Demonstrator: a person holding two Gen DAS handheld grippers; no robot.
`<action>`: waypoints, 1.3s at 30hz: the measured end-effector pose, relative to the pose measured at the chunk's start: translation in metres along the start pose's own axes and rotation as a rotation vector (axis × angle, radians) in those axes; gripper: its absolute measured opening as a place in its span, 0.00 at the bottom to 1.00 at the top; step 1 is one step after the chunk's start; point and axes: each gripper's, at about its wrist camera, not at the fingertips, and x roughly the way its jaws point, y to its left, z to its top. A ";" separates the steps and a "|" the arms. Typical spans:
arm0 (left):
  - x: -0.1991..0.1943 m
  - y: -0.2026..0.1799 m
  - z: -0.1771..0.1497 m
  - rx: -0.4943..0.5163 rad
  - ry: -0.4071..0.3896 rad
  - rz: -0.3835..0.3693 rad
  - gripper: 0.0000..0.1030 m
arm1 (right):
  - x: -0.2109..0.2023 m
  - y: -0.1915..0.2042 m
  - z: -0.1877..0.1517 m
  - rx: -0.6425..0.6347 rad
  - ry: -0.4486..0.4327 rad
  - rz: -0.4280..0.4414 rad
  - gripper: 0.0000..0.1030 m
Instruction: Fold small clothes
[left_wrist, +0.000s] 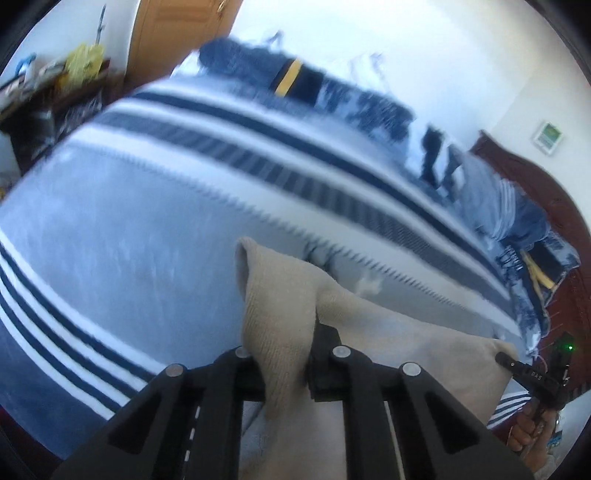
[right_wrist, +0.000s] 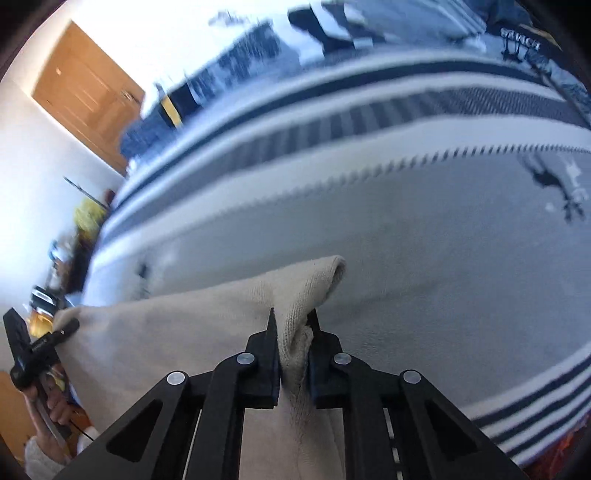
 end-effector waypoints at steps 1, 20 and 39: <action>-0.006 -0.004 0.006 0.003 -0.012 -0.009 0.10 | -0.011 0.004 0.004 -0.004 -0.024 0.002 0.09; 0.180 -0.026 0.186 -0.080 0.025 -0.029 0.11 | 0.087 0.024 0.209 -0.037 -0.100 -0.088 0.09; 0.103 0.002 0.024 -0.038 0.093 0.066 0.73 | 0.054 0.001 0.038 0.196 0.044 0.150 0.76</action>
